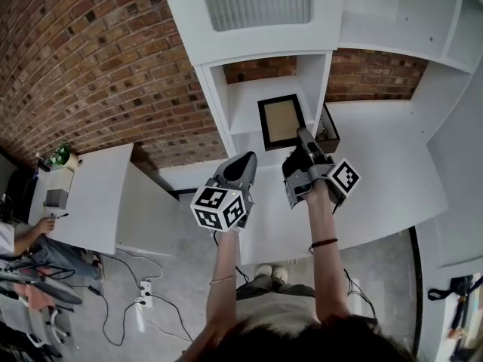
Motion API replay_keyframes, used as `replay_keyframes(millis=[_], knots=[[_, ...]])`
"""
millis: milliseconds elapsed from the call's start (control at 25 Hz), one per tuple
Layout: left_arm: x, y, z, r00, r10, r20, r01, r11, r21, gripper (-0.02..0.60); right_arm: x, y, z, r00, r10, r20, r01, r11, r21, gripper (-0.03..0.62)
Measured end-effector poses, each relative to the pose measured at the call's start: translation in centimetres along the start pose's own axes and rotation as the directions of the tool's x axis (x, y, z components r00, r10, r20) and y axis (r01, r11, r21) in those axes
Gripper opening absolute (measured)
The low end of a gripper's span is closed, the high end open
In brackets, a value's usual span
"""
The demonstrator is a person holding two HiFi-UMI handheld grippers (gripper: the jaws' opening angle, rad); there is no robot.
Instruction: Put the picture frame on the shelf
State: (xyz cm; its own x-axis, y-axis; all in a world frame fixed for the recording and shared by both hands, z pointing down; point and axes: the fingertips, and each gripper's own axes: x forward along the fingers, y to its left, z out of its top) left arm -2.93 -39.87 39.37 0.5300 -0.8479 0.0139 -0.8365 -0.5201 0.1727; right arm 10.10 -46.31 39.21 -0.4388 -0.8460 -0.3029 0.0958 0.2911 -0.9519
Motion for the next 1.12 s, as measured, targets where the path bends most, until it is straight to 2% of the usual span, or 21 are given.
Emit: replay_keyframes(millis=[560, 1120], knots=[[3.2, 2.1, 0.3, 1.000, -0.015, -0.022, 0.015, 1.000, -0.005, 0.011, 4.2, -1.6, 0.6, 0.999, -0.043, 0.015, 0.044, 0.999, -0.019, 0.075], [4.6, 3.4, -0.7, 0.999, -0.016, -0.043, 0.015, 1.000, -0.025, 0.011, 5.7, -3.7, 0.9, 0.995, -0.098, 0.037, 0.098, 0.995, -0.005, 0.075]])
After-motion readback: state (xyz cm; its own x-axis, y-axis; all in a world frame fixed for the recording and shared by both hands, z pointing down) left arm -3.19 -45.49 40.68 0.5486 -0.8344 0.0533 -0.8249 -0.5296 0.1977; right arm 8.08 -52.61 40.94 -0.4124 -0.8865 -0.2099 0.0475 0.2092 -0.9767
